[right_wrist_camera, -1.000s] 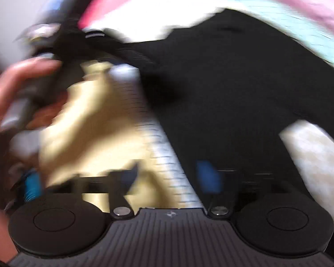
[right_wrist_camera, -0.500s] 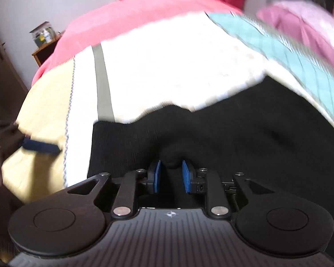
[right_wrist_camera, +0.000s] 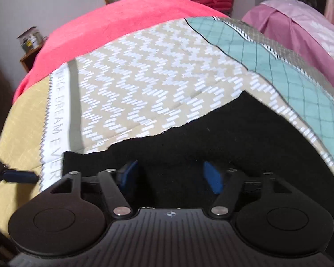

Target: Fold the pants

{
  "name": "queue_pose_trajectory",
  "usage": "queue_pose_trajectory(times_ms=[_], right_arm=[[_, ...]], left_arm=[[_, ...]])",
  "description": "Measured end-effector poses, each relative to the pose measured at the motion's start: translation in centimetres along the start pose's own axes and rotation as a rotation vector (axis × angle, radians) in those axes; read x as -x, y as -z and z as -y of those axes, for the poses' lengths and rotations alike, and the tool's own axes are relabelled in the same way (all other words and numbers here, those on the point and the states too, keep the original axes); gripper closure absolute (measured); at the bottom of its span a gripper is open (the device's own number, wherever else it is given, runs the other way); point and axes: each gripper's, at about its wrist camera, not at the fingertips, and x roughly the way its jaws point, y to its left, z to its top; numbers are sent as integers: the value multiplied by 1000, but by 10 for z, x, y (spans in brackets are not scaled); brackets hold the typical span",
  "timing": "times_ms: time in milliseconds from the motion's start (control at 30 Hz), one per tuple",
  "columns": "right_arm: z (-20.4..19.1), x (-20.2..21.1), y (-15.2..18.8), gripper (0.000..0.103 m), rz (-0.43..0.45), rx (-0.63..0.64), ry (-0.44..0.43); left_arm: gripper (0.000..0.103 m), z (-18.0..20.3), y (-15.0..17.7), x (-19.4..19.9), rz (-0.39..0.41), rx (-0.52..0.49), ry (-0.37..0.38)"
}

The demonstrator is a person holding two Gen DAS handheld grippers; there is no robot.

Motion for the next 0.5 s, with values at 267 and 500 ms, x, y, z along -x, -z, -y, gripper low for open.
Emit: queue_pose_trajectory(times_ms=[267,500], right_arm=[[85,-5,-21,36,32,-249,195],[74,36,-19,26,50,-263,250]], left_arm=[[0,1,2,1,18,-5,1],[0,-12,-10,22,-6,21,73]])
